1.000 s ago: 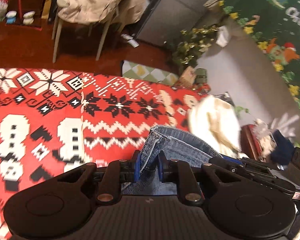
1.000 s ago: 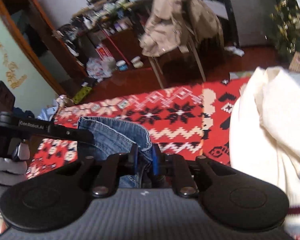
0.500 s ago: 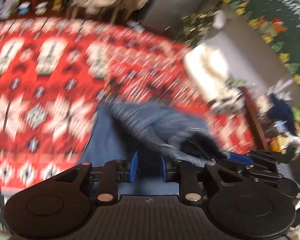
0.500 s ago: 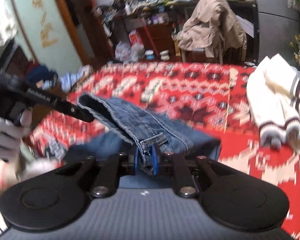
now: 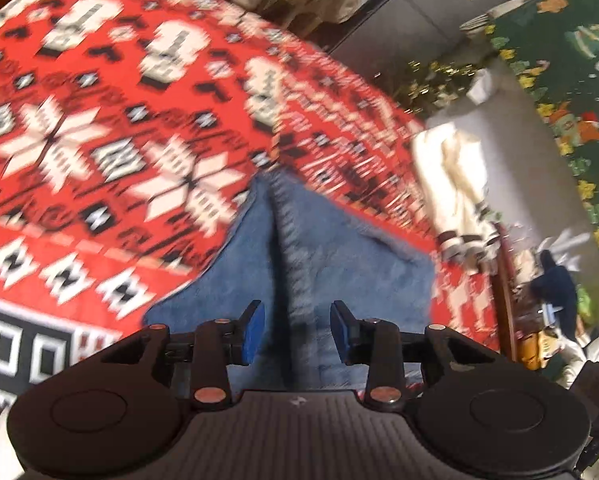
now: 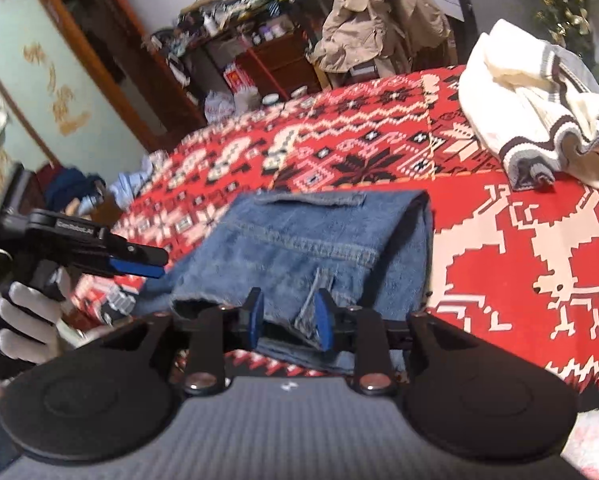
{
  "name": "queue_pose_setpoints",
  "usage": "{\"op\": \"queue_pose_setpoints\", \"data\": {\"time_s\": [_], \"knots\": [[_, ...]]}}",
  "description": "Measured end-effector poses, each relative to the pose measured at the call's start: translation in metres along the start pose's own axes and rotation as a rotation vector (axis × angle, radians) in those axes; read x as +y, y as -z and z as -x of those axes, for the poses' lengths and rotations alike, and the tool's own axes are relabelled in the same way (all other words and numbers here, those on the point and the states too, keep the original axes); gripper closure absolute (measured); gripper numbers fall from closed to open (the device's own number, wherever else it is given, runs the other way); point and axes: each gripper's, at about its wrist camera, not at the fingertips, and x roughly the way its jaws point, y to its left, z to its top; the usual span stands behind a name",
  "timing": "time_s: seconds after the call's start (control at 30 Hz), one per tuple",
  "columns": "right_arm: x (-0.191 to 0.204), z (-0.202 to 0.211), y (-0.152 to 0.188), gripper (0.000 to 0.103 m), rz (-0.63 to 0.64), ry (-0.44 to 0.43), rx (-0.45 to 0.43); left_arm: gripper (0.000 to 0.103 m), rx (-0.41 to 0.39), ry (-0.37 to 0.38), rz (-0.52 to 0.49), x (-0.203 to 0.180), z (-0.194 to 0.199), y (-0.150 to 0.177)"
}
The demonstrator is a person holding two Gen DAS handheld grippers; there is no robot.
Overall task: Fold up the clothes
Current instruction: 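Lay the folded hem on the waistband and open both grippers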
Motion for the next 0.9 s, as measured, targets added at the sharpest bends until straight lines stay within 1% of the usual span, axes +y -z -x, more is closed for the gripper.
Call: {"op": "queue_pose_setpoints", "data": {"time_s": [0.07,0.1,0.13,0.2,0.23,0.3,0.37,0.43,0.5,0.57,0.6,0.67,0.7,0.73,0.83,0.9], "knots": [[-0.002,0.001,-0.012,0.07,-0.017,-0.001,-0.029,0.067,-0.019,0.023,-0.03,-0.014,-0.002,-0.004],[-0.002,-0.002,-0.016,0.07,-0.021,0.012,-0.041,0.068,-0.027,0.033,-0.046,-0.022,-0.005,-0.005],[-0.002,-0.006,-0.019,0.069,-0.022,0.032,-0.053,0.069,-0.037,0.028,-0.066,-0.03,-0.008,-0.005],[0.002,-0.016,-0.021,0.069,-0.013,0.055,-0.076,0.069,-0.042,0.003,-0.119,-0.047,-0.02,-0.002],[0.007,-0.023,-0.021,0.069,0.007,0.071,-0.074,0.069,-0.042,-0.009,-0.143,-0.054,-0.026,0.001],[0.017,-0.036,-0.017,0.069,0.055,0.104,-0.07,0.071,-0.041,-0.06,-0.2,-0.064,-0.041,0.011],[0.027,-0.048,-0.009,0.067,0.108,0.135,-0.07,0.071,-0.043,-0.12,-0.256,-0.067,-0.054,0.023],[0.033,-0.059,0.001,0.065,0.148,0.166,-0.06,0.071,-0.027,-0.166,-0.288,-0.062,-0.067,0.036],[0.035,-0.07,0.014,0.063,0.172,0.197,-0.04,0.072,-0.036,-0.168,-0.31,-0.053,-0.072,0.046],[0.034,-0.075,0.025,0.061,0.185,0.221,-0.056,0.072,-0.055,-0.161,-0.325,-0.046,-0.073,0.054],[0.034,-0.075,0.03,0.059,0.195,0.229,-0.074,0.072,-0.066,-0.155,-0.327,-0.044,-0.073,0.056],[0.035,-0.077,0.039,0.048,0.215,0.243,-0.11,0.072,-0.078,-0.147,-0.313,-0.042,-0.072,0.057],[0.034,-0.079,0.04,0.035,0.213,0.249,-0.109,0.072,-0.084,-0.148,-0.313,-0.042,-0.073,0.058],[0.032,-0.081,0.041,0.031,0.21,0.256,-0.106,0.072,-0.09,-0.15,-0.313,-0.043,-0.073,0.058],[0.032,-0.081,0.043,0.03,0.209,0.241,-0.119,0.072,-0.121,-0.158,-0.335,-0.046,-0.073,0.065],[0.031,-0.081,0.044,0.024,0.209,0.231,-0.128,0.069,-0.146,-0.152,-0.34,-0.045,-0.072,0.069]]}}
